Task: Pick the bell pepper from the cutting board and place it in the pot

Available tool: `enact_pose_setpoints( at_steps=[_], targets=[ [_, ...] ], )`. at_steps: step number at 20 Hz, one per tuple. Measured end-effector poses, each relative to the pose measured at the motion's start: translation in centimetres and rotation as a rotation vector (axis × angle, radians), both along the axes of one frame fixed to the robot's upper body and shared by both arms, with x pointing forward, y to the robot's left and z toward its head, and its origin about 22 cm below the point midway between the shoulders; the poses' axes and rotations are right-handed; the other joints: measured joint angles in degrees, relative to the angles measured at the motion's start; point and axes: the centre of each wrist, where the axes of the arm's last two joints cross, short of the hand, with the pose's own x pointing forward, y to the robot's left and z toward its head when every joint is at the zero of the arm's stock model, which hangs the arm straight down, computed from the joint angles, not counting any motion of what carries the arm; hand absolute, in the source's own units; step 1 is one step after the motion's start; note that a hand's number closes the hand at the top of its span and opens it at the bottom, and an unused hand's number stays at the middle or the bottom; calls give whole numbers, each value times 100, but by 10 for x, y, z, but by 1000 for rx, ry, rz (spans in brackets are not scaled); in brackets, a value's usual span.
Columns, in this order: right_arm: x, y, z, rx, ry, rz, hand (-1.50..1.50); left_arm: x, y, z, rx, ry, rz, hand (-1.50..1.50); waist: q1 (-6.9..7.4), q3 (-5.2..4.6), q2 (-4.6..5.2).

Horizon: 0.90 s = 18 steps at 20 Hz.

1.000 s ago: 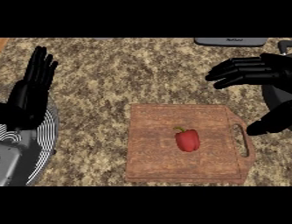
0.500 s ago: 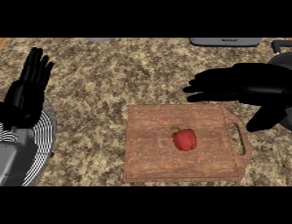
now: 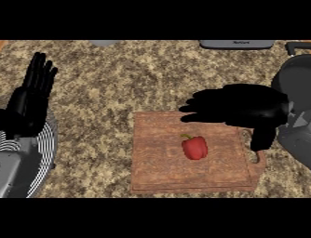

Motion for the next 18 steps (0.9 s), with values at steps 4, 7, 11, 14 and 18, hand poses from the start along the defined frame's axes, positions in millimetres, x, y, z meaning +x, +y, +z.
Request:
enact_pose_setpoints(
  at_steps=[4,7,11,14,18],
  targets=[
    [-3,13,-13,-48,20,-18,-150,-4,2,2,-2,-2,-2,0,3,1,-2],
    [-8,11,-29,-66,26,-18,-150,-8,0,1,1,-2,2,0,0,2,-2],
    [-8,13,-47,-55,23,2,-150,-5,6,6,3,1,0,0,1,3,1],
    [-10,24,-56,-37,19,22,-150,1,2,7,-2,4,1,0,-4,3,2],
    [-17,31,-62,-28,2,24,-150,2,2,9,-2,0,5,0,-12,3,0]
  ],
)
